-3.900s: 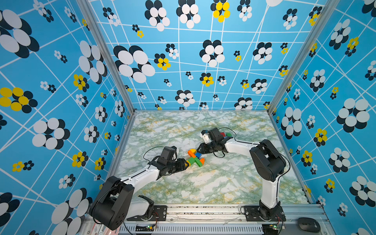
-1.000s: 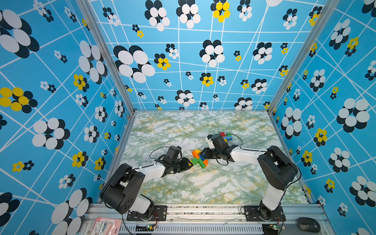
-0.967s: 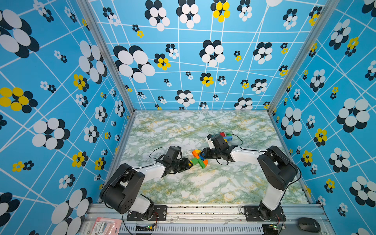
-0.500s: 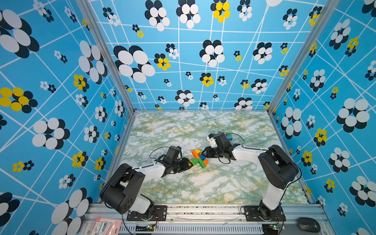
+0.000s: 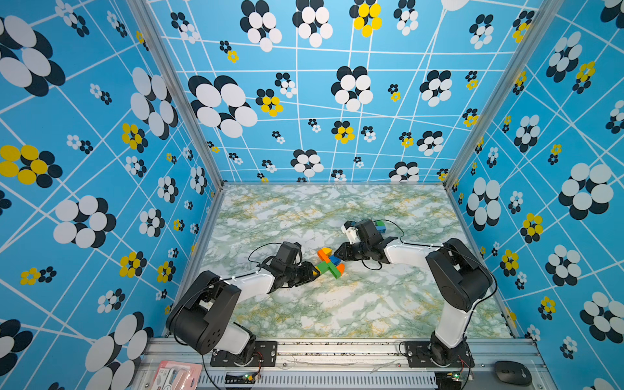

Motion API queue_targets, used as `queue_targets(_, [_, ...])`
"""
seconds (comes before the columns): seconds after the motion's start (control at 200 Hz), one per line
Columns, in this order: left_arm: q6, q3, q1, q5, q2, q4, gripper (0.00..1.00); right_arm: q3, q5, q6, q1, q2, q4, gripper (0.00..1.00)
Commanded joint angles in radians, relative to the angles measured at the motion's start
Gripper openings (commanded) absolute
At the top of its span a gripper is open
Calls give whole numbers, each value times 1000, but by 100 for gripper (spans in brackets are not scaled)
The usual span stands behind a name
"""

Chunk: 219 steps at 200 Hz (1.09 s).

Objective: Assemble a fork with lego
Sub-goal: Assemble the lego brick with the lego brick.

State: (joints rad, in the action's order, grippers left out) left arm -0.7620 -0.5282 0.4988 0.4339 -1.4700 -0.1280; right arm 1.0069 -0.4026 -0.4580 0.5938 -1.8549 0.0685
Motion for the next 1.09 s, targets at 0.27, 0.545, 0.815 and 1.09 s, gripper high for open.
queue_targets(0.27, [6,-37,28,1,-39,-8,45,17,-112,54,70,-81,-93,20])
queue_targets(0.545, [1,-15,35,2,-12,2,52,121,-24,35,58,-125,-84,25])
queue_targets(0.815, [8,32,32,-55,119,113,83,165,190,27,15,-31,-106,47])
queue_targets(1.09, [69,44,-34,-192,284,279,61,25,407,80,94,194,-192,51])
